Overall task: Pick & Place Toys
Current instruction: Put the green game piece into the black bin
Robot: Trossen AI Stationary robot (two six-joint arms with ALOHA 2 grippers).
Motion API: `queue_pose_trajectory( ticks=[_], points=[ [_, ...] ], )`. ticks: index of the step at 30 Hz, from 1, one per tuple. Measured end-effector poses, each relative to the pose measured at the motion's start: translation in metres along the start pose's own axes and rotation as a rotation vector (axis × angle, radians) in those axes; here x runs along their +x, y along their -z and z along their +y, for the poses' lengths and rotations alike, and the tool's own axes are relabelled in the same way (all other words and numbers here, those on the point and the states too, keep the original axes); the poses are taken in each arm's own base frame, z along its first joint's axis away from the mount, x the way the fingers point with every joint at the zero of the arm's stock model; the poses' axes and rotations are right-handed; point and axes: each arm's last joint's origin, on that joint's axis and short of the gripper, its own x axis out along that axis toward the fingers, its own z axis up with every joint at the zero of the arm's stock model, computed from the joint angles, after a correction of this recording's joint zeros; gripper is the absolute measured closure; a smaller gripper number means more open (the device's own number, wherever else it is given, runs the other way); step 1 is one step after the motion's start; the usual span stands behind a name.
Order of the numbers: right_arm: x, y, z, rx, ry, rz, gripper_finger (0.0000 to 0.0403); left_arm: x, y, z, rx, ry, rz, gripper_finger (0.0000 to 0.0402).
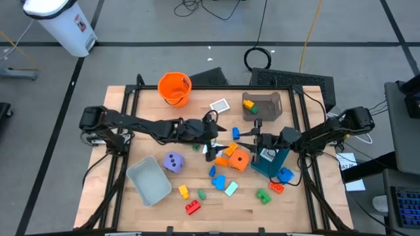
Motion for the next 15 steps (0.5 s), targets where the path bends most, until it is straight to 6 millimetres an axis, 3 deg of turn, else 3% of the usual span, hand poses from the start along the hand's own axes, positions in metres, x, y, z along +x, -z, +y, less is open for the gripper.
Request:
queue_pose_trajectory(
  ticks=[5, 11, 15],
  points=[
    [0.000, 0.000, 0.000, 0.001, 0.000, -0.001, 0.0273, -0.027, 0.000, 0.006, 0.021, -0.053, 0.133, 0.0055],
    [0.000, 0.000, 0.000, 0.009, -0.002, -0.004, 0.0273, -0.045, 0.024, 0.009, 0.052, -0.069, 0.440, 0.0055],
    [0.000, 0.000, 0.000, 0.037, -0.003, -0.004, 0.0273, -0.047, 0.042, 0.011, 0.039, -0.100, 0.618, 0.0055]
  ],
)
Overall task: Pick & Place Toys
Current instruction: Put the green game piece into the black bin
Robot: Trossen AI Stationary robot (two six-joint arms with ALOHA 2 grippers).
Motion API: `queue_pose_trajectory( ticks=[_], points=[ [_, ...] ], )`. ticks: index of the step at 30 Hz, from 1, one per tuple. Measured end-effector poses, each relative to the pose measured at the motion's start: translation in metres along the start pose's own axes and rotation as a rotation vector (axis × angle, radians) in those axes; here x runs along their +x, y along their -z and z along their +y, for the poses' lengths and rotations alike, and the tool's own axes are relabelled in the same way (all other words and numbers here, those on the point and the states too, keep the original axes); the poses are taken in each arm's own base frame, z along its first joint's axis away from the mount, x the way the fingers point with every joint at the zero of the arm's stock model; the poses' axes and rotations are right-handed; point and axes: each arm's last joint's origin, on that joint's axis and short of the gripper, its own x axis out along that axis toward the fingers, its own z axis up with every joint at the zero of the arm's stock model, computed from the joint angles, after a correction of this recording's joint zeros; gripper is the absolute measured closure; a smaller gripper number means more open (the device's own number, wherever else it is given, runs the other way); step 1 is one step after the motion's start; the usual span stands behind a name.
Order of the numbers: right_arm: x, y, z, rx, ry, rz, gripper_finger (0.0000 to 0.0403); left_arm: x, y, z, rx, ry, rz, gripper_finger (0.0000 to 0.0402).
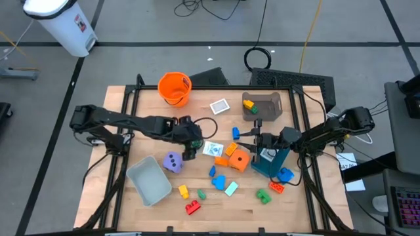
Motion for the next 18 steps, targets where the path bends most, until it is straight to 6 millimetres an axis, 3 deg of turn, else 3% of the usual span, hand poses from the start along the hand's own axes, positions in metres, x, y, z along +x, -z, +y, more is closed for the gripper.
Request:
queue_pose_trajectory(
  ticks=[5, 18],
  points=[
    [0.000, 0.000, 0.000, 0.020, 0.000, 0.000, 0.0273, 0.018, 0.009, 0.011, -0.002, -0.038, 0.131, 0.0055],
    [0.000, 0.003, 0.001, 0.013, -0.006, 0.030, 0.0273, 0.063, 0.021, 0.049, -0.001, 0.077, 0.309, 0.0055]
  ],
)
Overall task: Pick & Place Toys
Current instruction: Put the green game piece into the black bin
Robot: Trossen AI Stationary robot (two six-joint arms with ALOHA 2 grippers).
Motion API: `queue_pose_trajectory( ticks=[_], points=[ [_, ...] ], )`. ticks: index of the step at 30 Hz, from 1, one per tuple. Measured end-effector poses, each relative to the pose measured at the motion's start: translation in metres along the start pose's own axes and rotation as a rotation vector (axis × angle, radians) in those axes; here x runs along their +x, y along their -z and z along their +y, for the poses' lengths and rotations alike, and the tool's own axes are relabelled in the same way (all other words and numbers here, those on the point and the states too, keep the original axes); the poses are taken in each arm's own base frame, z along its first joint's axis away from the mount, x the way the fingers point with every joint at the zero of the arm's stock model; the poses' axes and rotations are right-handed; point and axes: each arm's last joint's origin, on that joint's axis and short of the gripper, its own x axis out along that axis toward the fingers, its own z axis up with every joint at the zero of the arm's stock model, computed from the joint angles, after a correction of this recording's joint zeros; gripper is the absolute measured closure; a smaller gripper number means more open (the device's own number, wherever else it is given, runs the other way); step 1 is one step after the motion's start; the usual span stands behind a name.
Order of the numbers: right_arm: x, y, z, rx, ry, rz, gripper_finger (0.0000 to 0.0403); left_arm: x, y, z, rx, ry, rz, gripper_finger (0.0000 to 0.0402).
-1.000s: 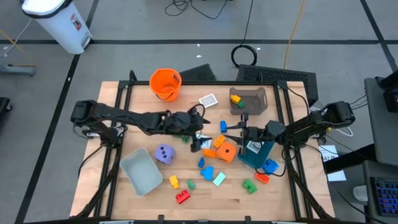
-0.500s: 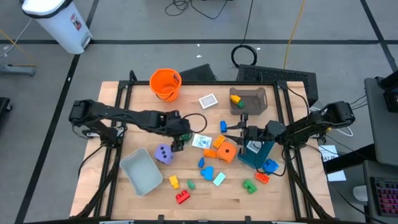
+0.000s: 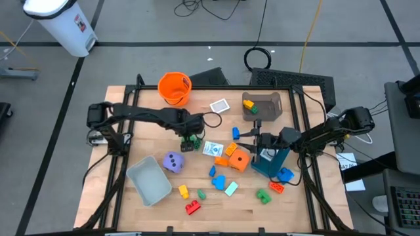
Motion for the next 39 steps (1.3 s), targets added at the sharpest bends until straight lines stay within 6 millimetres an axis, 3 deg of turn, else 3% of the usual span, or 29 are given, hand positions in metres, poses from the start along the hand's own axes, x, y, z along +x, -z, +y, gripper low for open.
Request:
queue_pose_trajectory(
  ticks=[9, 39],
  points=[
    [0.000, 0.001, 0.000, -0.005, -0.003, 0.014, 0.0273, 0.016, 0.008, 0.007, 0.009, 0.031, 0.133, 0.0055],
    [0.000, 0.002, 0.000, -0.001, 0.001, 0.015, 0.0273, 0.047, 0.013, 0.017, 0.013, 0.128, 0.238, 0.0055]
  ],
)
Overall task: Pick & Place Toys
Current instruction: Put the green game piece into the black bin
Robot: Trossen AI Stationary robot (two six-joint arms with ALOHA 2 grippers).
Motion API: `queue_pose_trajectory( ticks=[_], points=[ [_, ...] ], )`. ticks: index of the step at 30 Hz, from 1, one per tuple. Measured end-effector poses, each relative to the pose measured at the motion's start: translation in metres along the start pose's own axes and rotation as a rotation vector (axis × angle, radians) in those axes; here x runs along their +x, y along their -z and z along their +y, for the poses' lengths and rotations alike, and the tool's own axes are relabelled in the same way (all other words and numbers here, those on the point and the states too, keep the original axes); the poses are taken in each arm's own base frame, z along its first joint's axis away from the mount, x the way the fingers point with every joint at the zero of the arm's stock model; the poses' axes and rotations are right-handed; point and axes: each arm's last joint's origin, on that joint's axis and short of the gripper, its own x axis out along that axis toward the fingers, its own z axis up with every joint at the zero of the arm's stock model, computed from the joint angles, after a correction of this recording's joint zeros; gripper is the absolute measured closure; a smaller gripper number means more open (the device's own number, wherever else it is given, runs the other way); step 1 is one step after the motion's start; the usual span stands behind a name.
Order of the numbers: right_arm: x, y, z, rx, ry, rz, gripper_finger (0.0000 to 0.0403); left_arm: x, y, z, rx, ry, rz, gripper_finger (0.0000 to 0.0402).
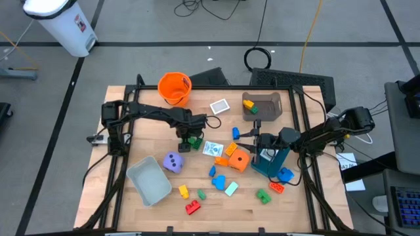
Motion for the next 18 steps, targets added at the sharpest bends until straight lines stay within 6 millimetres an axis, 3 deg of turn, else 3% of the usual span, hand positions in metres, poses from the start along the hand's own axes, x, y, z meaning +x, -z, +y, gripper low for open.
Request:
queue_pose_trajectory(
  ticks=[5, 18],
  points=[
    [0.0000, 0.0000, 0.0000, 0.000, 0.000, 0.000, 0.0273, -0.0002, 0.0001, 0.0000, -0.002, 0.000, 0.000, 0.0073],
    [0.0000, 0.0000, 0.0000, -0.001, 0.001, 0.000, 0.0273, -0.0011, 0.0010, -0.0002, 0.003, 0.001, 0.005, 0.0219]
  ],
)
